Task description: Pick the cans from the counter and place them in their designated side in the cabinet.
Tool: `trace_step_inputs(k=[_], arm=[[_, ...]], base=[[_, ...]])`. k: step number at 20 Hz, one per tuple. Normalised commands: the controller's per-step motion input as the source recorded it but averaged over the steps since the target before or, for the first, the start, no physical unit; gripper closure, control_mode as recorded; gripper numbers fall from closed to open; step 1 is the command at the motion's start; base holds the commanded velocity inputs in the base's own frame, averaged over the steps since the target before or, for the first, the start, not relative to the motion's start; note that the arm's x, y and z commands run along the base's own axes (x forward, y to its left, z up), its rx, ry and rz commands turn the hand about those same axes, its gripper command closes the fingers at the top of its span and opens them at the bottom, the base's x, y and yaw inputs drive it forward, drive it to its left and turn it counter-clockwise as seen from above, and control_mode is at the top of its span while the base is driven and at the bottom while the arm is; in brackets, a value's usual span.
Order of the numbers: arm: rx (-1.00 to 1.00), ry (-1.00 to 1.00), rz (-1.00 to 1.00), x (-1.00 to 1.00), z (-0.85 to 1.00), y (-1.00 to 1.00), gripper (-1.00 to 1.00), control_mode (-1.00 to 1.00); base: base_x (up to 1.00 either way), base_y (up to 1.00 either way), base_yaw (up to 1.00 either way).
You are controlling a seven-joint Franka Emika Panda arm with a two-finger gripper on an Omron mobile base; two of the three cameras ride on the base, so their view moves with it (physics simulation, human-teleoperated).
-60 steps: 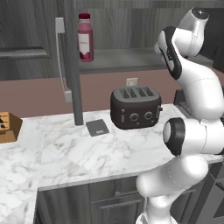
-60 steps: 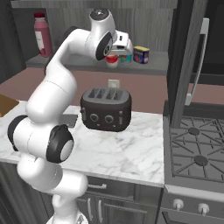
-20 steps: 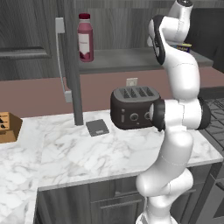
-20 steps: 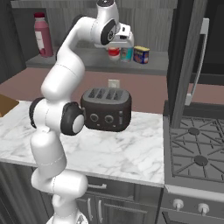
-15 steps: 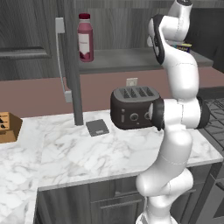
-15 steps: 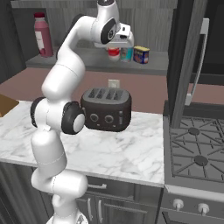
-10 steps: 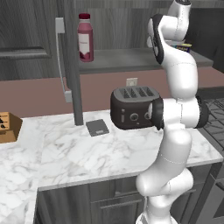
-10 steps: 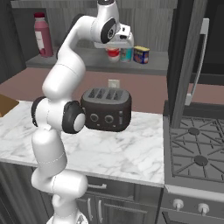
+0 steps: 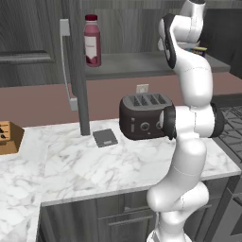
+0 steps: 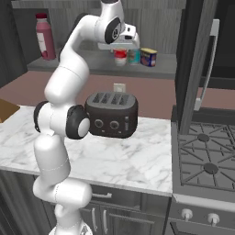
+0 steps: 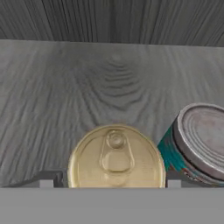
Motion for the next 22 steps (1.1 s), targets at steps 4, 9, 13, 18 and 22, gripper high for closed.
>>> trace_step_inputs(k=[4, 9, 13, 18, 22], arm=[[0.00, -0.08, 0.02, -0.02, 0.21, 0.00, -1.00, -1.00], [0.00, -0.09, 0.02, -0.07, 0.27, 0.00, -1.00, -1.00], [0.00, -0.10, 0.03, -0.26, 0.14, 0.00, -1.00, -1.00], [0.01, -0.13, 0.04, -0.45, -0.01, 0.00, -1.00, -1.00], [0.03, -0.14, 0.04, -0.60, -0.13, 0.00, -1.00, -1.00]], base=[[0.00, 0.00, 0.00], [0.00, 0.00, 0.00], [0.00, 0.00, 0.00], [0.00, 0.00, 0.00], [0.00, 0.00, 0.00]])
